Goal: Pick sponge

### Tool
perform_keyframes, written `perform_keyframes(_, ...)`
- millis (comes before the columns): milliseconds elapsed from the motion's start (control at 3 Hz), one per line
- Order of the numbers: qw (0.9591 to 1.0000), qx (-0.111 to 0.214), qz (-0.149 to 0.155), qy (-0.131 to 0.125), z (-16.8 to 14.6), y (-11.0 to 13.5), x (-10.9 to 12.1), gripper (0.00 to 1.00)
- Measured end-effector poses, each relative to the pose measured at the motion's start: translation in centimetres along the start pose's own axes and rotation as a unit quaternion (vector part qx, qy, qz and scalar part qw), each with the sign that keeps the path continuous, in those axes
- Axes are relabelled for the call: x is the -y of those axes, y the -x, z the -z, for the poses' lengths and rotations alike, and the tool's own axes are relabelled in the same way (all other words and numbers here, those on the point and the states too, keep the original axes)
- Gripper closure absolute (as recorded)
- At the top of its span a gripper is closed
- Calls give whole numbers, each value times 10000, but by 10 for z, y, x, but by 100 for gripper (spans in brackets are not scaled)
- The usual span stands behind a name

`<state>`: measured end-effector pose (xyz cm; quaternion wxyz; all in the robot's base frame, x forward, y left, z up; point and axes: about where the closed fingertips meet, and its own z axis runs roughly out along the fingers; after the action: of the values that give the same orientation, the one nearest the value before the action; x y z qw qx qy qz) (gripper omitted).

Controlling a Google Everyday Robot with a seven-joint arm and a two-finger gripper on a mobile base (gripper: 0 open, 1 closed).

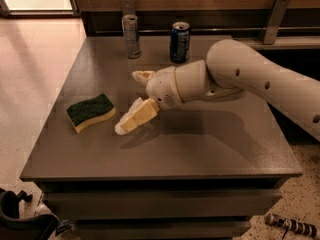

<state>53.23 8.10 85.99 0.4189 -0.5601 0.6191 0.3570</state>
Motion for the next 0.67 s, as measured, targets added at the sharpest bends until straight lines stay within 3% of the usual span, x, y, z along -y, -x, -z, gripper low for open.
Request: perform_keyframes(667,9999,155,-18,-57,-44,13,9,0)
